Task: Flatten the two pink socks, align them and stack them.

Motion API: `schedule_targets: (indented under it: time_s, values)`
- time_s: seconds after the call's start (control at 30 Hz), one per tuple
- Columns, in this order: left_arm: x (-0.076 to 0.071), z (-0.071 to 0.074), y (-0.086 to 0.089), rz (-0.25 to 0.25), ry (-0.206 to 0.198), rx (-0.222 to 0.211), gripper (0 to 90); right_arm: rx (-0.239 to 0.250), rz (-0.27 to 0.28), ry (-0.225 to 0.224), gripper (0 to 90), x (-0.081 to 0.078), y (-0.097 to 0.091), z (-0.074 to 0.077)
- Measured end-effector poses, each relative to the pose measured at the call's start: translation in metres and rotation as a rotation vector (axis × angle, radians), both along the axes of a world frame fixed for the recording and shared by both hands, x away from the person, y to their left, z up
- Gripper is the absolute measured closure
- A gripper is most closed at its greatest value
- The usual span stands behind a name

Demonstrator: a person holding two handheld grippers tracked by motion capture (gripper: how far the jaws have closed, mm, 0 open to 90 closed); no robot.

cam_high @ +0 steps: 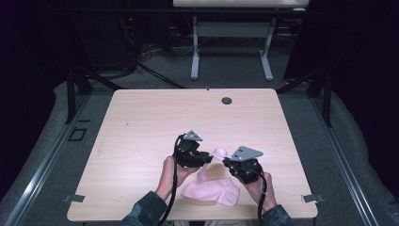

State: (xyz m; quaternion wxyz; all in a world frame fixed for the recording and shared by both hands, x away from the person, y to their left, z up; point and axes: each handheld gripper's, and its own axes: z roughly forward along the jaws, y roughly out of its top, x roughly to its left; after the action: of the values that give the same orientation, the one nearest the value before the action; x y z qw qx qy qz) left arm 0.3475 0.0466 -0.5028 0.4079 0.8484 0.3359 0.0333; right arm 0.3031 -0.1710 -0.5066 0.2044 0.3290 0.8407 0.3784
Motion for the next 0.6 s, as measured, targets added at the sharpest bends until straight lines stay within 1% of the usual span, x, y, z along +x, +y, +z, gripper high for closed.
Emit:
schedule_targets:
  time_s: [0.03, 0.07, 0.1, 0.13, 0.2, 0.23, 0.27, 0.3, 0.37, 0.43, 0.47, 0.5, 0.53, 0.57, 0.6]
  values:
    - [-0.005, -0.003, 0.001, 0.011, -0.016, 0.001, 65.9, 0.008, -0.006, 0.016, 86.9, 0.0, -0.001, 0.002]
    - [-0.005, -0.003, 0.001, 0.011, -0.016, 0.001, 60.8, 0.008, -0.006, 0.016, 86.9, 0.0, -0.001, 0.002]
    - [-0.016, -0.01, 0.001, 0.021, -0.038, 0.032, 58.2, 0.025, -0.015, 0.045, 86.9, 0.001, -0.002, 0.005]
    - [-0.021, -0.014, 0.0, 0.034, -0.054, 0.044, 56.2, 0.032, -0.02, 0.06, 87.0, 0.001, -0.003, 0.007]
    - [-0.032, -0.023, 0.0, 0.045, -0.079, 0.096, 50.6, 0.038, -0.027, 0.08, 87.0, 0.001, -0.004, 0.01]
    - [-0.036, -0.027, 0.001, 0.047, -0.083, 0.109, 50.1, 0.037, -0.035, 0.082, 87.0, 0.0, -0.005, 0.011]
    - [-0.036, -0.027, 0.001, 0.047, -0.083, 0.109, 50.6, 0.046, -0.04, 0.089, 87.0, 0.0, -0.005, 0.011]
    - [-0.04, -0.034, 0.005, 0.051, -0.071, 0.129, 51.2, 0.045, -0.044, 0.108, 87.0, 0.0, -0.006, 0.012]
    - [-0.04, -0.038, 0.011, 0.058, -0.059, 0.136, 56.3, 0.063, -0.052, 0.127, 87.0, 0.001, -0.008, 0.012]
    - [-0.037, -0.041, 0.014, 0.059, -0.03, 0.135, 61.2, 0.077, -0.059, 0.154, 87.0, 0.002, -0.011, 0.012]
    - [-0.035, -0.042, 0.015, 0.054, -0.021, 0.141, 66.6, 0.089, -0.062, 0.171, 87.0, 0.003, -0.012, 0.012]
    - [-0.033, -0.043, 0.015, 0.045, -0.011, 0.146, 69.3, 0.094, -0.065, 0.185, 87.0, 0.004, -0.014, 0.011]
    - [-0.031, -0.044, 0.015, 0.038, -0.005, 0.144, 74.5, 0.112, -0.072, 0.194, 87.1, 0.005, -0.016, 0.01]
    - [-0.03, -0.044, 0.014, 0.031, 0.0, 0.143, 79.5, 0.108, -0.073, 0.208, 87.1, 0.005, -0.018, 0.009]
    - [-0.029, -0.044, 0.014, 0.027, 0.004, 0.14, 83.5, 0.116, -0.079, 0.219, 87.1, 0.005, -0.019, 0.008]
